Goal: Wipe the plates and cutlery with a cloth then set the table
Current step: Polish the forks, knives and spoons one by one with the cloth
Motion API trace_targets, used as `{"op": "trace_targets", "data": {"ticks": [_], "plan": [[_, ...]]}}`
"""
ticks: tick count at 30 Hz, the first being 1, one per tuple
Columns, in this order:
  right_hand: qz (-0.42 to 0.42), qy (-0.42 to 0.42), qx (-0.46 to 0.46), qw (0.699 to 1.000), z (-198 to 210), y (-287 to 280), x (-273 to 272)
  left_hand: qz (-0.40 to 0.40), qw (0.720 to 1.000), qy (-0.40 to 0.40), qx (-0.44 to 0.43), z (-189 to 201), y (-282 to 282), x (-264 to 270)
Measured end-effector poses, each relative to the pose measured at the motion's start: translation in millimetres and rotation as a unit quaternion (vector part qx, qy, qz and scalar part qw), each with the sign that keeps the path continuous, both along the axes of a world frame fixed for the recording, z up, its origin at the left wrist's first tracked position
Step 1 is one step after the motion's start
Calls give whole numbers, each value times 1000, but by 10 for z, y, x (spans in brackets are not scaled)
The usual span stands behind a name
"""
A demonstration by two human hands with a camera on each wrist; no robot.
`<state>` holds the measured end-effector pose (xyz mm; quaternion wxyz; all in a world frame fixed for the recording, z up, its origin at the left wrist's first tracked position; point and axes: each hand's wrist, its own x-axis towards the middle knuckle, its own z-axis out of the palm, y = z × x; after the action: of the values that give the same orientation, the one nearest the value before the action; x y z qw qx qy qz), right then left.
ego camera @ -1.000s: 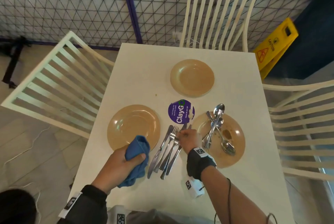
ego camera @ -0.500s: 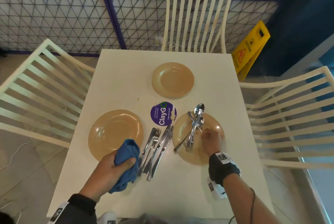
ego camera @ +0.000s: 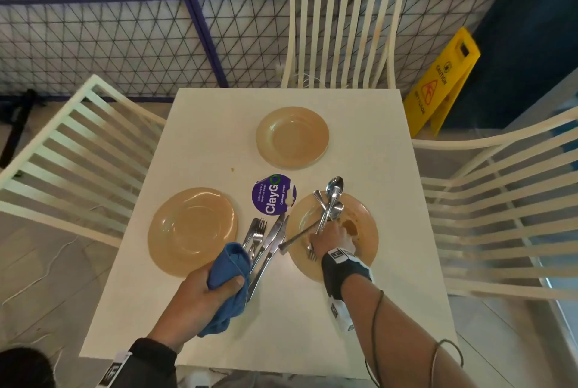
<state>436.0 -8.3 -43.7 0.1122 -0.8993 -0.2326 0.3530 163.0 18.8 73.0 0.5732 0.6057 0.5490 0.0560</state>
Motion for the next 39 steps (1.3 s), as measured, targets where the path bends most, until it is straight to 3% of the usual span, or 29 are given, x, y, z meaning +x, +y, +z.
{"op": "trace_targets", "data": {"ticks": [10,16,19,23,27,31,35,37,39], "plan": [[-15,101,-8,995,-94,-122,137,47,999,-8,7,26,-262,244],[-30,208,48,977,-166,-273,174,35,999,-26,-7,40,-341,460],[-119,332,103,930,-61,-362,167,28,999,-19,-9,26,-358,548],[-206,504,138,828,101,-523,172,34,999,-25,-4,41,-384,687],[-199,546,182,793,304,-689,222,79,993,-79,-32,42,-309,839],[-143,546,222,795,580,-863,285,157,969,-174,-78,71,-157,1125],[-39,491,258,831,902,-1031,273,192,944,-235,-130,191,-23,1527],[6,461,262,848,1053,-1113,246,179,950,-235,-102,206,-31,1712],[36,440,263,858,1197,-1211,234,166,964,-208,-20,249,-74,1862]]}}
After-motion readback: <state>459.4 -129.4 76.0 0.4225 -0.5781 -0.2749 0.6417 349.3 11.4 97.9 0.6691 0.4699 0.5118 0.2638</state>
